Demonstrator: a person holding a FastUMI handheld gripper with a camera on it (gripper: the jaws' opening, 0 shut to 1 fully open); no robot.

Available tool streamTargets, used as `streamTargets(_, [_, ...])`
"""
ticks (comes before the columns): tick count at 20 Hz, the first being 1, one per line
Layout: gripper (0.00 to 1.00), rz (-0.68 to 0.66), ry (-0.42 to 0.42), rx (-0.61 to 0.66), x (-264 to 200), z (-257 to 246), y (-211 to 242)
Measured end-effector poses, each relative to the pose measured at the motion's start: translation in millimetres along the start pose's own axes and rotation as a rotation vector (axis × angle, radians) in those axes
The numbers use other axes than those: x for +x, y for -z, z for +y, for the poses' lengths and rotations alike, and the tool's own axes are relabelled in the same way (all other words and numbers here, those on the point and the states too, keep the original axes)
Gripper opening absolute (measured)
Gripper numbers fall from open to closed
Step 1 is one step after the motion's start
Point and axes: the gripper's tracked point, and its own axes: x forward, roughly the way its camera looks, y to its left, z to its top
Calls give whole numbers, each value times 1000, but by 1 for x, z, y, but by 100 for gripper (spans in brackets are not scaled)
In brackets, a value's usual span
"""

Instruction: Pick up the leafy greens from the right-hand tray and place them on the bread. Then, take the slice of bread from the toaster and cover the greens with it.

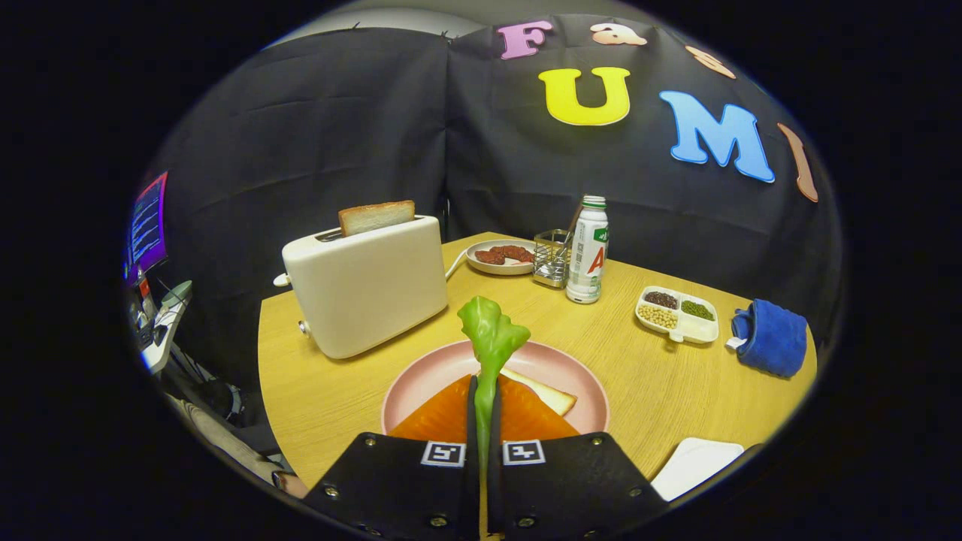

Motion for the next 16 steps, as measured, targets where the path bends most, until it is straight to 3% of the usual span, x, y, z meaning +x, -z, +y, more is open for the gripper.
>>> streamTargets(2, [8,1,32,-14,6,-5,0])
streamTargets(6, [12,14,-8,28,12,3,2])
streamTargets(8, [29,5,10,7,11,-2,0])
streamTargets(9, [50,0,24,-5,6,-4,-2])
streamTargets(10, [62,-7,30,-18,11,-4,-2])
streamTargets(11, [94,-14,40,-27,14,-7,-2])
streamTargets(12, [99,-19,49,-34,10,-8,-4])
streamTargets(16, [99,-31,45,-31,8,-4,-8])
